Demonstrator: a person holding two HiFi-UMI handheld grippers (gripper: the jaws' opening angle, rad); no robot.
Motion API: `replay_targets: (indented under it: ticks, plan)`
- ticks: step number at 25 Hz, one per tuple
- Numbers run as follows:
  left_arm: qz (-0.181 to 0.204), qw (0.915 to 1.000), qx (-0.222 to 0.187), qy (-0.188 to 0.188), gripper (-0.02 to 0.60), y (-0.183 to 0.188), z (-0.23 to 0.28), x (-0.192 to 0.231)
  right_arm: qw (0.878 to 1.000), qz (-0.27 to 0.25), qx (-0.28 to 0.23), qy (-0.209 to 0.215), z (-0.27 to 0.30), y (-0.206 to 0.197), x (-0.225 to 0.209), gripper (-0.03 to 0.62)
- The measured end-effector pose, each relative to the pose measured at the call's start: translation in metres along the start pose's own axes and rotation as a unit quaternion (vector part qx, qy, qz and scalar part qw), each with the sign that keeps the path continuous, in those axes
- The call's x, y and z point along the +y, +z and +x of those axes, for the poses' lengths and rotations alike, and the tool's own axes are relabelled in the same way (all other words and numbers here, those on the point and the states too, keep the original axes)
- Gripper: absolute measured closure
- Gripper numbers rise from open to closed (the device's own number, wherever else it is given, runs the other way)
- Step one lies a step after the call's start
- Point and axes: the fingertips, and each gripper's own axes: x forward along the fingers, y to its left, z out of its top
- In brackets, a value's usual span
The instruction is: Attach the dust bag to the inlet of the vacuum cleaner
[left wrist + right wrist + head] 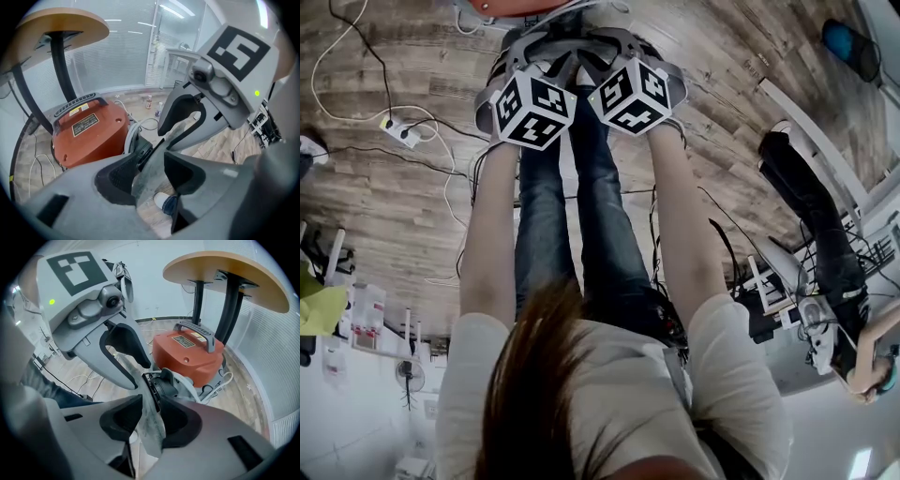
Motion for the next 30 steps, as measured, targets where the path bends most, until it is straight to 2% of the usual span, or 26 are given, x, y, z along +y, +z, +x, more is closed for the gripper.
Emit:
replay_targets:
  ticks: [4, 11, 14, 17, 21, 26, 30]
  plan:
    - [-0.002, 0.9997, -0.022, 0.014, 0.442, 0.010, -0.013, -0.001, 0.999, 0.018, -0.019, -0.024, -0.014, 0.011, -0.003, 0.505]
    - [-0.030, 0.9967, -0.063, 0.041, 0.551, 0.026, -0.040, 0.004, 0.995, 0.056, -0.057, -0.066, -0.039, 0.033, -0.012, 0.588]
    - [-0.046, 0.9941, -0.082, 0.055, 0.563, 0.032, -0.052, 0.009, 0.992, 0.068, -0.069, -0.078, -0.049, 0.041, -0.014, 0.590]
    - [-0.077, 0.9900, -0.097, 0.068, 0.565, 0.038, -0.063, 0.016, 0.988, 0.096, -0.086, -0.084, -0.059, 0.047, -0.015, 0.591]
    - [-0.125, 0.9795, -0.136, 0.080, 0.565, 0.052, -0.085, 0.024, 0.978, 0.149, -0.117, -0.088, -0.072, 0.055, -0.013, 0.591]
    - [-0.131, 0.9703, -0.176, 0.102, 0.565, 0.073, -0.115, 0.029, 0.958, 0.200, -0.172, -0.109, -0.096, 0.075, -0.016, 0.591]
    - [-0.149, 0.9580, -0.216, 0.116, 0.565, 0.090, -0.140, 0.034, 0.940, 0.223, -0.217, -0.138, -0.123, 0.092, -0.024, 0.591]
